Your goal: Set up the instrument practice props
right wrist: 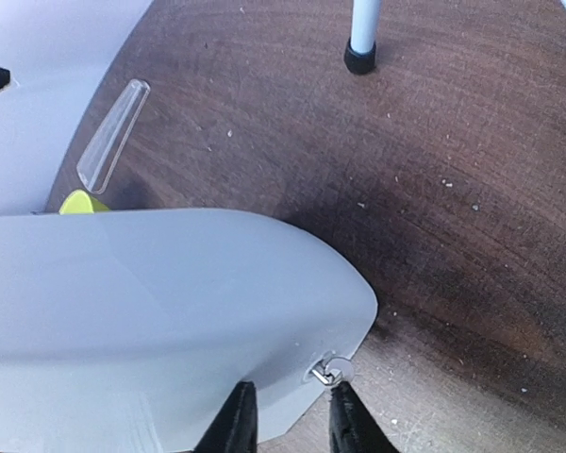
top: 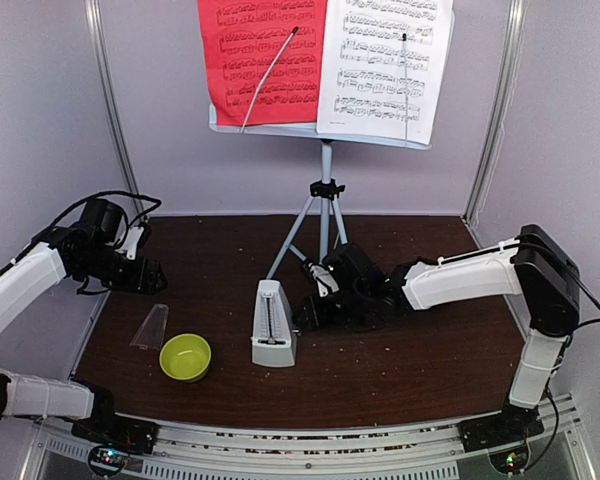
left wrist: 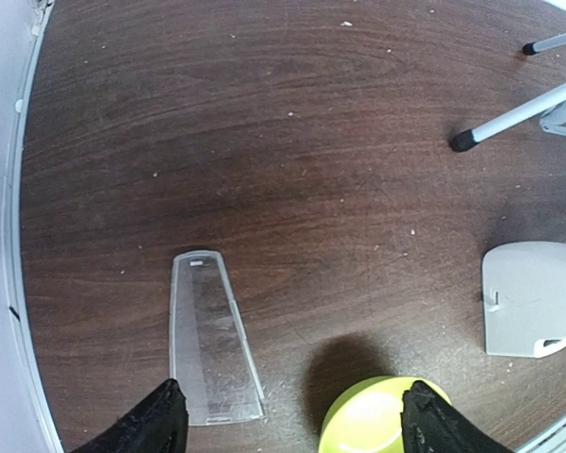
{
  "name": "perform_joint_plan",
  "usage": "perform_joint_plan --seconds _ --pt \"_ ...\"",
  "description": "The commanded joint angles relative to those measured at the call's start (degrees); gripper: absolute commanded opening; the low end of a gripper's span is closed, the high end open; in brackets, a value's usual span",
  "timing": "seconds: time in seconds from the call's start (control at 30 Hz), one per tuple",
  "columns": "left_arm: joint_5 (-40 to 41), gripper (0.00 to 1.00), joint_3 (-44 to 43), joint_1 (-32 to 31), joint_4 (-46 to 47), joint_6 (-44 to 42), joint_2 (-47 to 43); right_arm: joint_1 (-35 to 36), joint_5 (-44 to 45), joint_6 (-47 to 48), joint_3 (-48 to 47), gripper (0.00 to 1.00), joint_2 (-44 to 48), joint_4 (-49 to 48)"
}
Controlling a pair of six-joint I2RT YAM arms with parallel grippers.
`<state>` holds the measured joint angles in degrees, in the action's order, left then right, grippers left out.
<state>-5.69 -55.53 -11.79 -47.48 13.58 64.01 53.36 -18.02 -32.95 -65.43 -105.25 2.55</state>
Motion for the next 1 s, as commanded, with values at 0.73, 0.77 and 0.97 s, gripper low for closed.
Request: perform_joint_plan --seconds 0.73,0.77,0.97 --pt "-11.92 0.36 2.45 -25.27 19.12 10.55 19.62 8.12 7.60 -0.20 8.27 0.87 19.62 -1.63" --pt "-12.54 0.35 2.66 -25.95 19.97 11.22 20.23 8.34 7.94 -0.19 8.15 0.88 19.56 -1.55" --pt "-15.67 0.31 2.65 -31.05 25.47 16.21 25.18 9.27 9.76 -0.49 8.42 0.89 19.74 -1.66"
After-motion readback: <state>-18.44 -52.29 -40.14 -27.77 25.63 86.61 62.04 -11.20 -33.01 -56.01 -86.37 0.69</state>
